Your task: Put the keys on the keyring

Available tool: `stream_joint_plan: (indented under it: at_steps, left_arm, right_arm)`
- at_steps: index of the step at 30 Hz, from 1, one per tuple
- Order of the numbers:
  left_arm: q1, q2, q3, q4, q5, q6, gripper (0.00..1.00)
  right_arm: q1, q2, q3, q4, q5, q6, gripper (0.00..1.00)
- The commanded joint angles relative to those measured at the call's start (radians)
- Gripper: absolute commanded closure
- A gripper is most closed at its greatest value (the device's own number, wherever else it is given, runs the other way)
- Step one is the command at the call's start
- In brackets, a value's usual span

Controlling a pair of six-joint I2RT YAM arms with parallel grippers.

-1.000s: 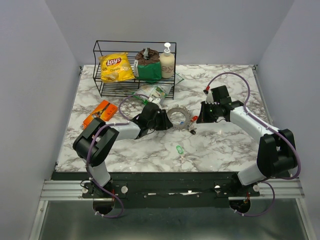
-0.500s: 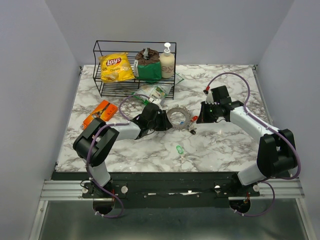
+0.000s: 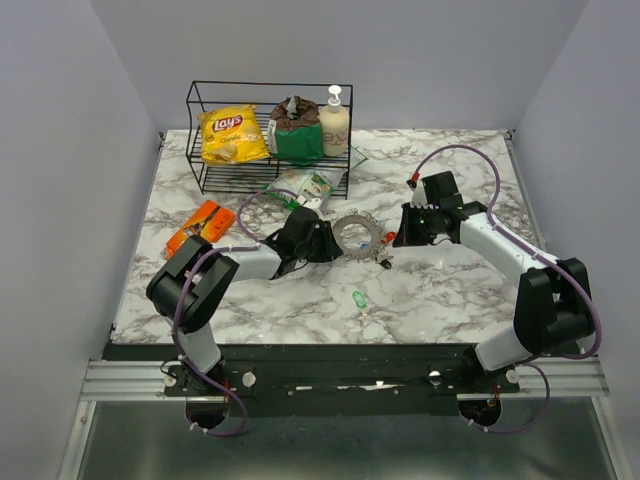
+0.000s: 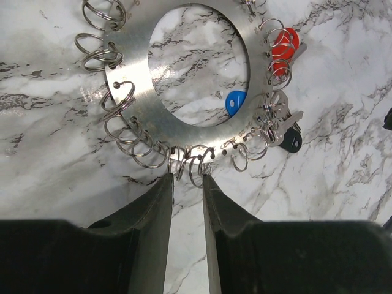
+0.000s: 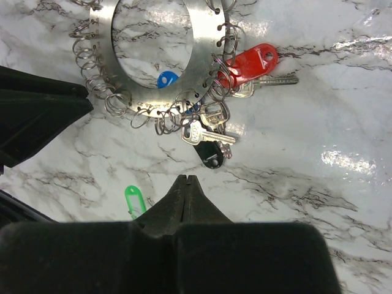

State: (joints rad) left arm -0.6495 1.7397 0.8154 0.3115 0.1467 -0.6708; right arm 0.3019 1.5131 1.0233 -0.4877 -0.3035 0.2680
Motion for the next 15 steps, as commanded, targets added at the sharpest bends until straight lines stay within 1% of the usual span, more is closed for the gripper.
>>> stream_joint_plan:
  at_steps: [1,15]
  left_arm:
    - [-0.007,0.030,-0.002,0.006,-0.027,0.023,0.65]
    - [-0.013,0.064,-0.012,0.054,-0.025,0.020,0.66]
  right_arm:
    - [0.005,0.009,-0.005,0.009,-0.016,-0.010,0.98]
    - [0.006,0.007,-0.012,0.008,-0.011,-0.012,0.98]
